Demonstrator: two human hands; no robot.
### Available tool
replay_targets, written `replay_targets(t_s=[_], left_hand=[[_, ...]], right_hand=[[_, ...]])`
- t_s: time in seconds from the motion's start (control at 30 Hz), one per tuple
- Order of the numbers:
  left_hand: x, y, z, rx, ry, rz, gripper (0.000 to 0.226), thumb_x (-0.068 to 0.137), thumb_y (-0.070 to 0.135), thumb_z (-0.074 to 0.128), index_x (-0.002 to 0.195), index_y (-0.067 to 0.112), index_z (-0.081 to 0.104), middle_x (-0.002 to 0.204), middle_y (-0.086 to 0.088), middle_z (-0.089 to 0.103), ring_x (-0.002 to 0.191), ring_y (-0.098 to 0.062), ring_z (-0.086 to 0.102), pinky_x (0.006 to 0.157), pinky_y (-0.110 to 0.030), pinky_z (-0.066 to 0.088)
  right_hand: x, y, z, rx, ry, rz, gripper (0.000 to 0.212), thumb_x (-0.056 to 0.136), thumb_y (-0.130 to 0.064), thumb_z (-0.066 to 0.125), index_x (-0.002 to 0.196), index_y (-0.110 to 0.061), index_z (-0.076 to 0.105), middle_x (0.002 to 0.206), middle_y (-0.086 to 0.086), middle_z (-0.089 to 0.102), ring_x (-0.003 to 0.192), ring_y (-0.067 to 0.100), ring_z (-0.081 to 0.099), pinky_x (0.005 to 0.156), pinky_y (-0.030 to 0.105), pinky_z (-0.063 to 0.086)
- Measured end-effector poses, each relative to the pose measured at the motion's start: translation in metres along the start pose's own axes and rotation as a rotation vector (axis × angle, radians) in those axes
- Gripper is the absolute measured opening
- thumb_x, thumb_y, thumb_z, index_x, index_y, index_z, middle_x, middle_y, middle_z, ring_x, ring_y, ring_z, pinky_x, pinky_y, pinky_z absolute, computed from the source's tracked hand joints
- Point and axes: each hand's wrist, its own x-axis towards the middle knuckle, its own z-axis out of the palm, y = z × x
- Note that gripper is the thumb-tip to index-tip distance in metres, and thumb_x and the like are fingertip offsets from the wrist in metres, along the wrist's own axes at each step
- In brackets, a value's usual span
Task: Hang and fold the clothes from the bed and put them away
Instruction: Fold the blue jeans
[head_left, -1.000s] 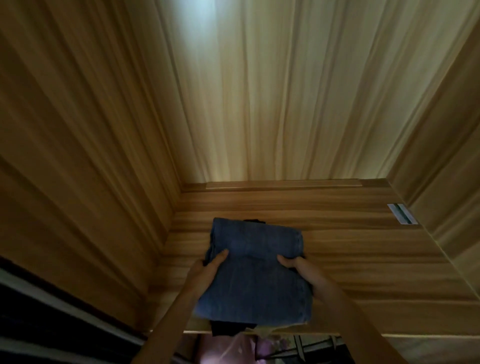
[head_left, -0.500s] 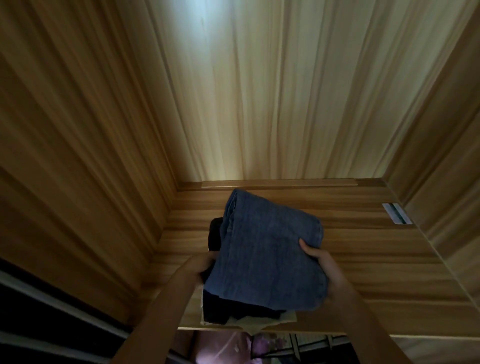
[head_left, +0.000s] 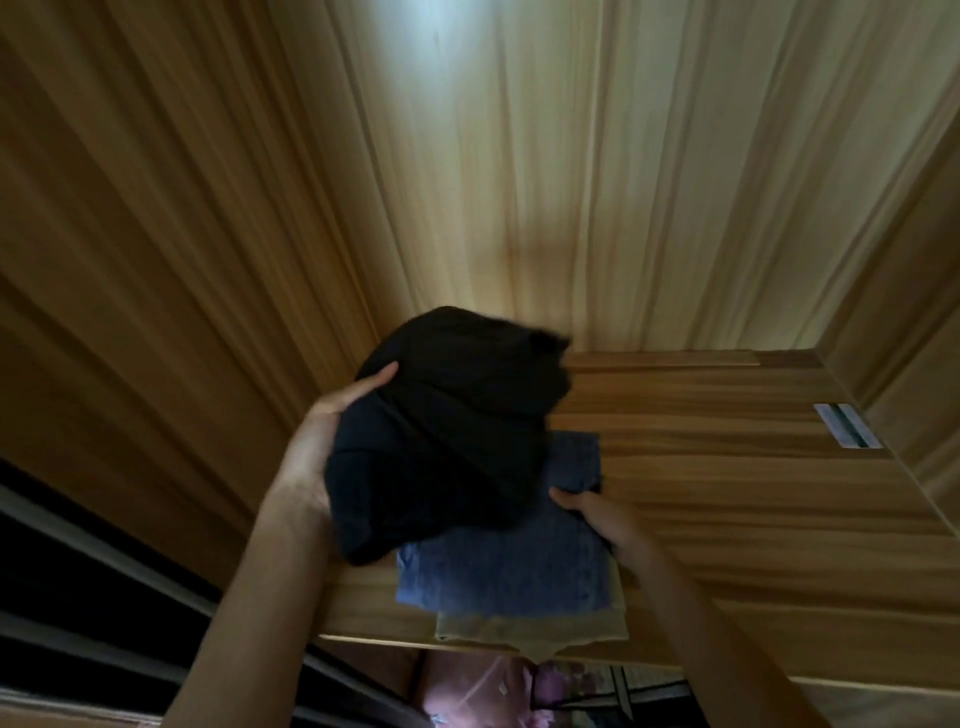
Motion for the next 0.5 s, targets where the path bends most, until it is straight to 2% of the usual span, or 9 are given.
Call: replay_targets(t_s=[0.07,0.1,0.13,0.2,0.27,0.33,0.37,0.43,0.5], left_hand=[[0.011,-0.022,0.003,-0.025,-0.032,-0.035,0.028,0.082,0.026,0.062,0.087,0.007,0.082,0.103,-0.011,0.076,0.09,-0.024,0.075,0.071,-0.035,0.062],[0.019,-0.034,0.001,0.011,-0.038,-0.065,0.027,0.083,0.024,0.061,0.087,0.006,0.081,0.101,-0.011,0.077,0.088,-0.023,0.075,0.067,-0.032,0.061],[0.027,-0.047,-0.004,0.079,-0.028,-0.102,0.025,0.084,0.022,0.062,0.089,0.006,0.081,0.101,-0.012,0.076,0.089,-0.023,0.075,0.068,-0.031,0.06],[0.041,-0.075,-0.022,0.237,0.018,-0.188,0.026,0.084,0.021,0.069,0.105,0.007,0.077,0.11,-0.014,0.074,0.095,-0.025,0.074,0.08,-0.035,0.056],[0.051,-0.097,-0.044,0.352,0.062,-0.239,0.043,0.078,0.021,0.077,0.118,0.01,0.069,0.118,-0.013,0.072,0.099,-0.023,0.073,0.085,-0.034,0.054],[0.056,-0.107,-0.057,0.41,0.075,-0.217,0.048,0.078,0.019,0.078,0.124,0.012,0.065,0.117,-0.008,0.073,0.1,-0.022,0.072,0.085,-0.034,0.055],[0.058,-0.108,-0.059,0.419,0.075,-0.192,0.048,0.08,0.018,0.078,0.125,0.014,0.064,0.115,-0.006,0.073,0.101,-0.022,0.072,0.086,-0.034,0.055],[0.06,-0.102,-0.05,0.401,0.067,-0.154,0.044,0.081,0.017,0.078,0.123,0.016,0.065,0.115,-0.007,0.073,0.101,-0.023,0.072,0.088,-0.037,0.055],[0.063,-0.096,-0.031,0.351,0.026,-0.144,0.041,0.082,0.018,0.077,0.121,0.016,0.067,0.114,-0.01,0.074,0.101,-0.027,0.072,0.091,-0.041,0.055]], right_hand=[[-0.01,-0.004,-0.001,-0.026,-0.008,-0.09,0.066,0.056,-0.054,0.088,0.106,-0.017,0.067,0.109,0.006,0.068,0.092,0.018,0.063,0.091,0.04,0.053],[-0.012,-0.002,-0.004,0.009,-0.017,-0.119,0.075,0.044,-0.058,0.091,0.102,-0.017,0.067,0.1,0.003,0.069,0.088,0.017,0.062,0.092,0.041,0.051],[-0.012,0.001,-0.006,0.038,-0.008,-0.132,0.073,0.05,-0.052,0.092,0.106,-0.012,0.068,0.093,0.0,0.067,0.084,0.015,0.061,0.09,0.041,0.051],[-0.007,0.006,-0.009,0.015,0.038,-0.131,0.05,0.079,-0.019,0.08,0.123,0.0,0.062,0.094,0.0,0.065,0.084,0.014,0.061,0.082,0.036,0.053],[0.0,0.011,-0.012,-0.049,0.08,-0.113,0.036,0.085,-0.007,0.071,0.12,-0.007,0.064,0.105,0.005,0.068,0.091,0.018,0.065,0.083,0.036,0.055],[0.005,0.013,-0.014,-0.131,0.081,-0.101,0.022,0.089,-0.006,0.068,0.103,-0.022,0.066,0.107,0.001,0.069,0.092,0.014,0.066,0.082,0.03,0.055],[0.005,0.012,-0.012,-0.156,0.093,-0.112,0.019,0.091,-0.008,0.067,0.101,-0.024,0.066,0.105,-0.001,0.069,0.091,0.013,0.065,0.078,0.028,0.054],[0.005,0.009,-0.009,-0.244,0.218,-0.162,0.009,0.094,-0.02,0.065,0.103,-0.02,0.067,0.103,0.003,0.071,0.094,0.02,0.066,0.078,0.032,0.053],[-0.002,0.001,-0.009,-0.336,0.374,-0.208,0.039,0.095,-0.053,0.055,0.107,-0.019,0.07,0.105,0.002,0.07,0.102,0.024,0.066,0.088,0.04,0.052]])
